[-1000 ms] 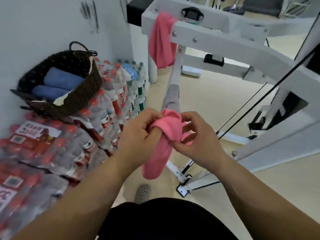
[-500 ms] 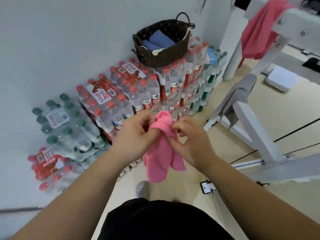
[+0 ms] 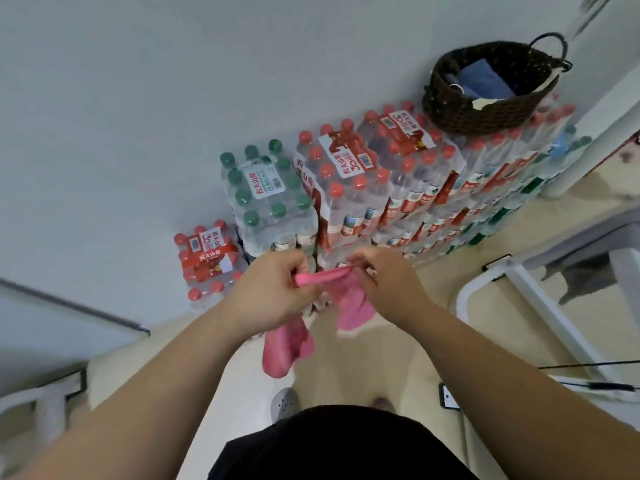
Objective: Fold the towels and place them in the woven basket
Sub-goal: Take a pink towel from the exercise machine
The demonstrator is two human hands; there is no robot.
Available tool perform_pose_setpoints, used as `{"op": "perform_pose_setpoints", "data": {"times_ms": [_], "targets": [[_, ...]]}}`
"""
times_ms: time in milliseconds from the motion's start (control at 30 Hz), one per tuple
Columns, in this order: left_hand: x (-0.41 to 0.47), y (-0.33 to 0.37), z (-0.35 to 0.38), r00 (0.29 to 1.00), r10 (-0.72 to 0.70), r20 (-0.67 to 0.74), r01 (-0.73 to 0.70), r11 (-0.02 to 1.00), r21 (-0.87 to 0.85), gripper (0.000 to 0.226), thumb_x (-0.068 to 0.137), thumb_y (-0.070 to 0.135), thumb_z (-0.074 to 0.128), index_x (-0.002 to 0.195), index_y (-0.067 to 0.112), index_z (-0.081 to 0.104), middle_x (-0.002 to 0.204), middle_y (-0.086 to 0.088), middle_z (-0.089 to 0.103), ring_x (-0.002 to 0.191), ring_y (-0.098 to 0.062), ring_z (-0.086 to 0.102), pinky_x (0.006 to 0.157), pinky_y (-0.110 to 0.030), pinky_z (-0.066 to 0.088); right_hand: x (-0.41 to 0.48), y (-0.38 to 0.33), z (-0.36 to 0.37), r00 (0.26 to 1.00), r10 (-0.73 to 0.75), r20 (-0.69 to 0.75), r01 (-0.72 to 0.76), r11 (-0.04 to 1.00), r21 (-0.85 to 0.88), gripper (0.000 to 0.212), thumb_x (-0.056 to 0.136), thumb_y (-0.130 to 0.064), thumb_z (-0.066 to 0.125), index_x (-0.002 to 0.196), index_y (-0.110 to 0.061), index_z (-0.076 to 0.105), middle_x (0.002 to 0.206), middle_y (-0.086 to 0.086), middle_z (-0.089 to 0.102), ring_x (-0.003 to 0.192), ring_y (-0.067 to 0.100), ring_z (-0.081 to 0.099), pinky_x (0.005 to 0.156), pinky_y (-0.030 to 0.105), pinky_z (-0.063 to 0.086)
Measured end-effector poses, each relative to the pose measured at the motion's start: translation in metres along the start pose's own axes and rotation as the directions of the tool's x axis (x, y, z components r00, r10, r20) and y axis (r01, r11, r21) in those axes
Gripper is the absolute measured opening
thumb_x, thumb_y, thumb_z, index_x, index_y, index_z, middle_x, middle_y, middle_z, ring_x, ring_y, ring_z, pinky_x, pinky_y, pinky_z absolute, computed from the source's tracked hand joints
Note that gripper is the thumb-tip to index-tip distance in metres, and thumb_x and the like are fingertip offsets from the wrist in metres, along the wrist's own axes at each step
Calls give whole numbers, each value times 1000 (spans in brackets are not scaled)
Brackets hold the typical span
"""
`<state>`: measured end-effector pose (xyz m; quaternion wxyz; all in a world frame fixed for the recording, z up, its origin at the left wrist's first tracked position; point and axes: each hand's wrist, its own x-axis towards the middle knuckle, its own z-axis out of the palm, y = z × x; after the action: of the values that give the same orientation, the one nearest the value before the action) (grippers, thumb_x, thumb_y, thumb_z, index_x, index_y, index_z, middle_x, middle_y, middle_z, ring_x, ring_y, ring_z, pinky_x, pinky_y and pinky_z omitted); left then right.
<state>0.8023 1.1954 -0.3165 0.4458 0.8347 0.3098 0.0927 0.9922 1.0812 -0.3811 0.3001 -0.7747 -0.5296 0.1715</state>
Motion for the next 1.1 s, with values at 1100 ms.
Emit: {"op": "perform_pose_setpoints", "data": {"times_ms": [1100], "targets": [[80,-70,38,801,-358,-479,455,885,100,15,96,15,56,83,12,51,72,-4,57,67,-27,53,60,-36,39,70,175,-64,943,319,92,-252,868,-429,28,99,-14,46,114,-18,70,106,7,48,90,28,54,85,39,50]]}}
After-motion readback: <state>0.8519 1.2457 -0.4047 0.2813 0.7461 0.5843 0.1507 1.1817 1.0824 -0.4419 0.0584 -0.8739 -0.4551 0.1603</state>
